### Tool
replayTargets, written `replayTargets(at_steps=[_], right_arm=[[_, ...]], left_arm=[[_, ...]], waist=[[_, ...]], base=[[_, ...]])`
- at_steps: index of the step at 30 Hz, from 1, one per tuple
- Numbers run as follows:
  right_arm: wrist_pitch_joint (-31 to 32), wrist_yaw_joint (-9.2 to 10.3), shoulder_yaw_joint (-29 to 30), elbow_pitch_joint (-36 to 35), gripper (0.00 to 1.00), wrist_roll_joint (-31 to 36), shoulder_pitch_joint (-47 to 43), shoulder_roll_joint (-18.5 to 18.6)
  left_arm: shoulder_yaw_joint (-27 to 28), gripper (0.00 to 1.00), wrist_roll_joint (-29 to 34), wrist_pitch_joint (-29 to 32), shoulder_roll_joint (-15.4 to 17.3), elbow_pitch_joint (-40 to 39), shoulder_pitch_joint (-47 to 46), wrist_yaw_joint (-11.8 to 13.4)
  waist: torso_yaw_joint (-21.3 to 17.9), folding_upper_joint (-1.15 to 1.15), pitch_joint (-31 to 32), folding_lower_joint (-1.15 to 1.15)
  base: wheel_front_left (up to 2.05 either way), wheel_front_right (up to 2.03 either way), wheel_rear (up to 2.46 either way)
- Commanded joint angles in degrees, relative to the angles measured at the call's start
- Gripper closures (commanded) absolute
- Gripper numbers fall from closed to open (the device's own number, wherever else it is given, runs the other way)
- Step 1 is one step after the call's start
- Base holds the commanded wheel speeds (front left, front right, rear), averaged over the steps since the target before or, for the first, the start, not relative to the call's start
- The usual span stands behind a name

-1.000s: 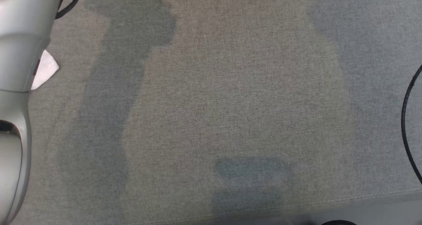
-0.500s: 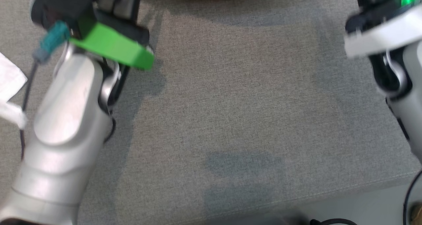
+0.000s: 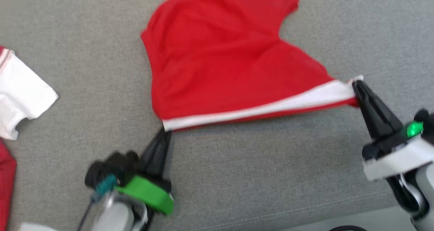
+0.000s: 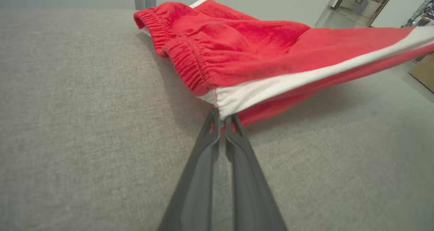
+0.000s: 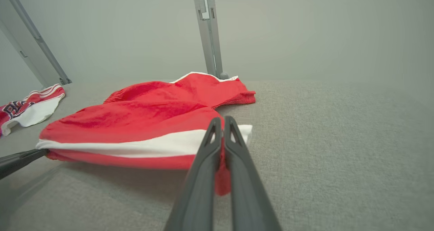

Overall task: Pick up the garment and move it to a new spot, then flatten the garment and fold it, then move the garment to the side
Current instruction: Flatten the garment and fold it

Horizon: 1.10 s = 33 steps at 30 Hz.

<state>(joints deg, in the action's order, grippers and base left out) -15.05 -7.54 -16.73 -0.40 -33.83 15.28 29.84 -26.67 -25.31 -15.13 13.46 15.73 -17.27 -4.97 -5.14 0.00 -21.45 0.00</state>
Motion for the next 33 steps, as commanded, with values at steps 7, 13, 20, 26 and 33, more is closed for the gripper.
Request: replayTargets(at_steps=[7,13,20,26,33], right_arm=[[-0.03,0.12,4.55,-7.95,1.00,0.76,-13.41,3.32],[2.90,0.11,7.97,-12.20,1.00,-0.97,-18.44,3.18],[5.79,0.09,4.88,-7.35,1.00,-4.16,-7.64,3.60],[8.74,0.09,0.27,2.58,1.00,-5.82,9.77,6.34],[8.81,0.09,-5.52,13.63,1.00,-5.91,24.56,6.62]], left_arm=[[-0.12,1.00,-1.99,3.59,-1.52,-8.46,14.69,7.28],[-1.90,1.00,-4.69,11.66,-1.72,-18.86,18.86,9.55],[-2.66,1.00,-5.02,21.80,-0.20,-25.01,10.16,8.52],[-0.83,1.00,-8.41,31.95,-1.78,-24.19,-2.98,9.15],[-0.52,1.00,-10.75,38.17,-3.99,-17.76,-13.15,8.20]], waist=[[1.64,0.00,6.11,0.00],[3.10,0.00,3.84,0.00],[5.47,0.00,-2.27,0.00],[8.80,0.00,-7.29,0.00],[11.97,0.00,-8.55,0.00]], base=[[0.00,0.00,0.00],[0.00,0.00,0.00],[0.00,0.00,0.00],[0.00,0.00,0.00],[0.00,0.00,0.00]])
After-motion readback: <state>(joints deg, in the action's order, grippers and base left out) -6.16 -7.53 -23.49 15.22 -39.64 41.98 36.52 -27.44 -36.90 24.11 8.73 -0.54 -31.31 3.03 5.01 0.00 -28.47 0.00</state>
